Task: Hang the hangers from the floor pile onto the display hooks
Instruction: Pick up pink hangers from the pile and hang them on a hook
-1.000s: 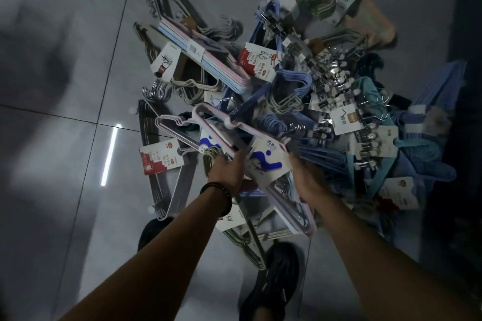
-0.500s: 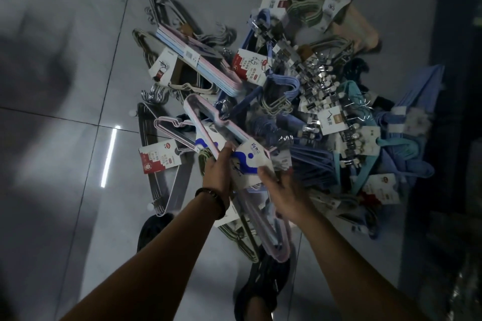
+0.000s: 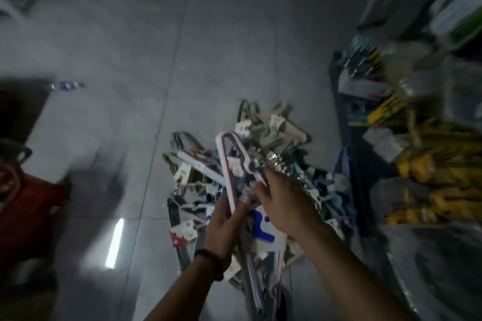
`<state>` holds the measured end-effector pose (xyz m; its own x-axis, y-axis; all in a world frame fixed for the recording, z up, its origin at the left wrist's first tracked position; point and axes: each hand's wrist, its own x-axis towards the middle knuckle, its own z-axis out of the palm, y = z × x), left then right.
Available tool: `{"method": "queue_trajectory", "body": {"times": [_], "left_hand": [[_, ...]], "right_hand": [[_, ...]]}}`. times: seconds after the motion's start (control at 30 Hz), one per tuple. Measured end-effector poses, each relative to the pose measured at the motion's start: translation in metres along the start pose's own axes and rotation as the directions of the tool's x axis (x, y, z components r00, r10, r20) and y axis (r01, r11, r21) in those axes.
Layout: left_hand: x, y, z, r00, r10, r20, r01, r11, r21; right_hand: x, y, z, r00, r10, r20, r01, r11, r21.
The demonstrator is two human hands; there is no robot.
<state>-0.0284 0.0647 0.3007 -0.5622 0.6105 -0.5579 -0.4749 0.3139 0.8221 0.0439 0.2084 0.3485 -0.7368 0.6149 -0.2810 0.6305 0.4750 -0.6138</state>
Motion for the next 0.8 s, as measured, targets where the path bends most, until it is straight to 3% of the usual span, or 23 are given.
{"method": "queue_trajectory", "body": {"times": [0.23,0.37,0.53,0.67,0.8], "left_hand": [[-0.132,0.211,0.059,0.924,0.316,0.214,-0.351,0.924,0.150],[-0.196,0.303,0.088,0.822,0.436,0.367,-0.489,0.870,0.062],[-0.273,0.349,0.127,0.642,0.533,0.551,-0.634,0.773,-0.009],[-0.336,0.348,0.148,0.508,0.468,0.723,-0.682,0.731,0.006],[-0.407,0.329,0.177,0.233,0.478,0.847,-0.803,0.586,-0.110]], "right_hand": [[-0.096,-0.119,-0.199,0.940,0.070,-0.333,-0.119,0.984,-0.131],[-0.186,-0.163,-0.274,0.853,0.086,-0.515,-0.182,0.973,-0.138],[-0.284,-0.185,-0.294,0.710,0.140,-0.690,-0.275,0.957,-0.088],[-0.387,-0.192,-0.302,0.556,0.268,-0.787,-0.381,0.923,0.046],[-0.507,-0.203,-0.303,0.330,0.415,-0.848,-0.466,0.853,0.236]]}}
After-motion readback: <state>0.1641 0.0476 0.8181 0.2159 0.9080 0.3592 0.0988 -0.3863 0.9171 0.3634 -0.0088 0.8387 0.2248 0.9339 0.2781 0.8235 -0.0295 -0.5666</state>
